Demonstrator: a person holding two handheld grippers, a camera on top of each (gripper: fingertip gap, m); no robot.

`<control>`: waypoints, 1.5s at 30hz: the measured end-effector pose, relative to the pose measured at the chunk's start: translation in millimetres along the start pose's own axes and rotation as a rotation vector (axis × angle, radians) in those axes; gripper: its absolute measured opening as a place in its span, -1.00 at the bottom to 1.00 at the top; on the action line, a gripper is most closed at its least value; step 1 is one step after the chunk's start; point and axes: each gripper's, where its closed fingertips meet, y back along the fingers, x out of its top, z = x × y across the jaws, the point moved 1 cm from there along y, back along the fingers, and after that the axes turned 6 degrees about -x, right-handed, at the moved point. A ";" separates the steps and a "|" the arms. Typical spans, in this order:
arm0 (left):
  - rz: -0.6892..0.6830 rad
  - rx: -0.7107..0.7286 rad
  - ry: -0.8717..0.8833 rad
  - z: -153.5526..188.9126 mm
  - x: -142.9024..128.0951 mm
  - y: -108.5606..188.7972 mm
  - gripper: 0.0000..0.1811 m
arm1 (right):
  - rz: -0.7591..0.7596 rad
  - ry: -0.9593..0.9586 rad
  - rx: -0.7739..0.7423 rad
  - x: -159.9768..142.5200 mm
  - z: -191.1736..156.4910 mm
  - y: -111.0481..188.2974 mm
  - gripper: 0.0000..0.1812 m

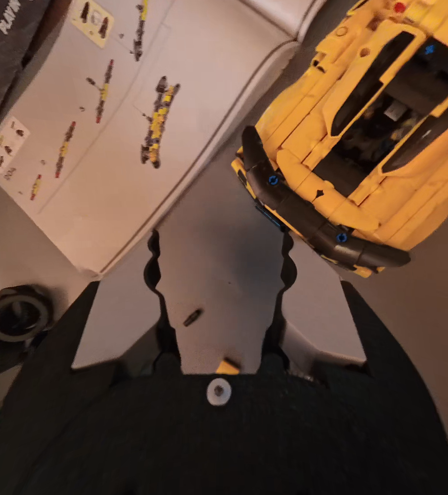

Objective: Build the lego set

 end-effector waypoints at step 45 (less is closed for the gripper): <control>-0.030 -0.452 0.005 22.7 153.1 -103.4 -0.88 | -0.092 -0.384 -0.307 105.4 170.6 21.5 -0.59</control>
